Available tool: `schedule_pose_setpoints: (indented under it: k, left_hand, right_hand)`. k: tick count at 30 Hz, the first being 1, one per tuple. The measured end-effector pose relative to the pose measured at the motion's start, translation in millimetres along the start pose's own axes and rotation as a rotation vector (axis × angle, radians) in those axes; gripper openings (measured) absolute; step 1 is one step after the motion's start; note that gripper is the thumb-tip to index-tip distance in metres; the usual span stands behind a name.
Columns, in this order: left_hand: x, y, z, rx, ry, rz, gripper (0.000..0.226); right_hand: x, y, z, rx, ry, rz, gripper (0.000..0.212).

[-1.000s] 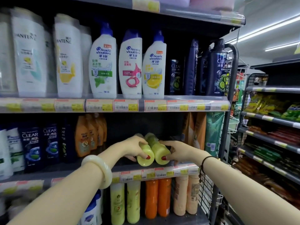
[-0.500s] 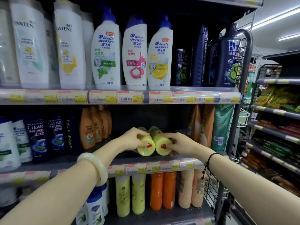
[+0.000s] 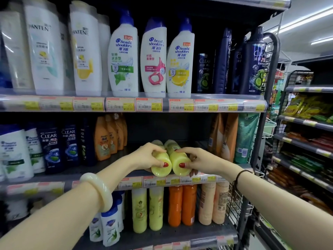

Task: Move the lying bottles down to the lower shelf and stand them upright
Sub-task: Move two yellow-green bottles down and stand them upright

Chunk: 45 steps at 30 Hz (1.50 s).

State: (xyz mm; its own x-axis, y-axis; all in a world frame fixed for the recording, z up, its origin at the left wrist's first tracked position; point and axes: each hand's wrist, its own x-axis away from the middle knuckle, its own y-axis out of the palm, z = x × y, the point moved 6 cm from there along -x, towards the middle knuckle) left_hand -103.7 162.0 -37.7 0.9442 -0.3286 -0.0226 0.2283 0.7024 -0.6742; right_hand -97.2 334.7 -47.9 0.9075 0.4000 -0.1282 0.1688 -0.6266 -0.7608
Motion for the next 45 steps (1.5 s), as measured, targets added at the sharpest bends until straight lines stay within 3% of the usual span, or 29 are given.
schedule_pose_setpoints:
  k: [9,16,21,26,33,39,43,45]
  left_hand:
    - [8,3,-3,0.259,-0.175,0.114,0.052]
    - [8,4,-15,0.378,-0.227,0.169,0.071]
    - [11,10,-16,0.351,-0.206,0.193,0.079]
    - [19,16,-17,0.225,-0.14,0.236,0.075]
    - [37,32,-25,0.118,-0.182,0.257,0.082]
    - [40,41,-35,0.333,-0.197,0.259,0.057]
    - [41,52,-41,0.531,-0.237,0.223,0.059]
    - [41,57,-46,0.589,-0.26,0.212,0.061]
  right_hand:
    - [-1,2,-2,-0.151,0.278,-0.018,0.059]
    - [-4,13,10,-0.491,0.384,0.043,0.051]
    - [0,20,19,-0.531,0.377,0.021,0.052]
    - [6,30,30,-0.478,0.394,0.051,0.08]
    - [25,53,25,-0.527,0.411,0.035,0.058]
    - [36,52,23,-0.624,0.4,0.112,0.054]
    - [40,57,21,-0.638,0.402,0.035,0.046]
    - [41,61,22,-0.649,0.41,0.058,0.054]
